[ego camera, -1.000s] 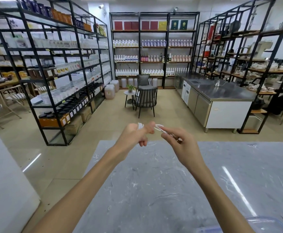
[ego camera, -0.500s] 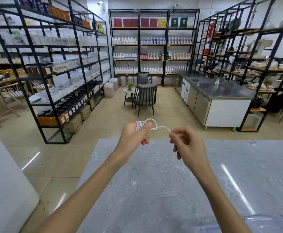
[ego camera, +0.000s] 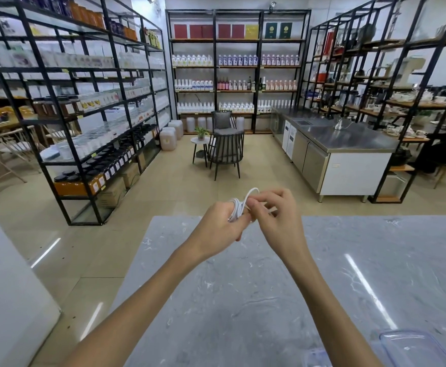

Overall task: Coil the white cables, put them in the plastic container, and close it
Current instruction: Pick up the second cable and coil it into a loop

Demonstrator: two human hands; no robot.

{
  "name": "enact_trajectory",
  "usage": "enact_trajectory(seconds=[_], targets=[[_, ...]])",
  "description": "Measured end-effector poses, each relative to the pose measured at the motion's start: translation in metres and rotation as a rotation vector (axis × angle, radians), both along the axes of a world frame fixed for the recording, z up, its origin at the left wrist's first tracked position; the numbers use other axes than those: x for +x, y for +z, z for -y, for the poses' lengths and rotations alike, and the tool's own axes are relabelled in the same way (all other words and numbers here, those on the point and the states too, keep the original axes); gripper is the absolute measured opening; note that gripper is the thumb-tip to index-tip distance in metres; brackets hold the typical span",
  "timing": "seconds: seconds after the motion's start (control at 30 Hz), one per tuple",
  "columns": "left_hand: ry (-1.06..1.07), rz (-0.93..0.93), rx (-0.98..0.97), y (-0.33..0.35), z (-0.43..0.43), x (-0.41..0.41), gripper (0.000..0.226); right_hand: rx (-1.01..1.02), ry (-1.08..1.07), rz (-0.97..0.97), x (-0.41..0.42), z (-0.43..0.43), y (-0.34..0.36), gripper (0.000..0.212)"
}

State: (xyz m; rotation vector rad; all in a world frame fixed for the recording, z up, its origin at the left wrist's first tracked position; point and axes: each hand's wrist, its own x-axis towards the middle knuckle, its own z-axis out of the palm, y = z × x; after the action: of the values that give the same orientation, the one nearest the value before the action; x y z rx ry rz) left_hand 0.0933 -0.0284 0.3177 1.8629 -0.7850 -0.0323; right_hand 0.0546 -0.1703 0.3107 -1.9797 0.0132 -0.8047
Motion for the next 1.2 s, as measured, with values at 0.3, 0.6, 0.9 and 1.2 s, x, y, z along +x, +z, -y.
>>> enact_trajectory(seconds=[0.3, 0.6, 0.9, 1.2], targets=[[-0.201, -0.121, 0.095, 0.005, -0.003, 0.001, 0.022, 0.187, 0.395, -0.188, -0.003, 0.006, -0.002, 0.036], [-0.323, -0.219, 0.157, 0.001, -0.012, 0.004, 0.024, 0.16, 0.246, -0.411, -0.011, 0.025, 0.009, 0.048], [-0.276, -0.288, 0.113, -0.003, -0.005, 0.006, 0.034, 0.09, 0.386, -0.56, -0.022, 0.044, 0.015, 0.079], [-0.086, -0.44, -0.124, 0.001, 0.005, 0.011, 0.03, -0.323, 0.266, -0.28, -0.038, 0.036, 0.0, 0.021]])
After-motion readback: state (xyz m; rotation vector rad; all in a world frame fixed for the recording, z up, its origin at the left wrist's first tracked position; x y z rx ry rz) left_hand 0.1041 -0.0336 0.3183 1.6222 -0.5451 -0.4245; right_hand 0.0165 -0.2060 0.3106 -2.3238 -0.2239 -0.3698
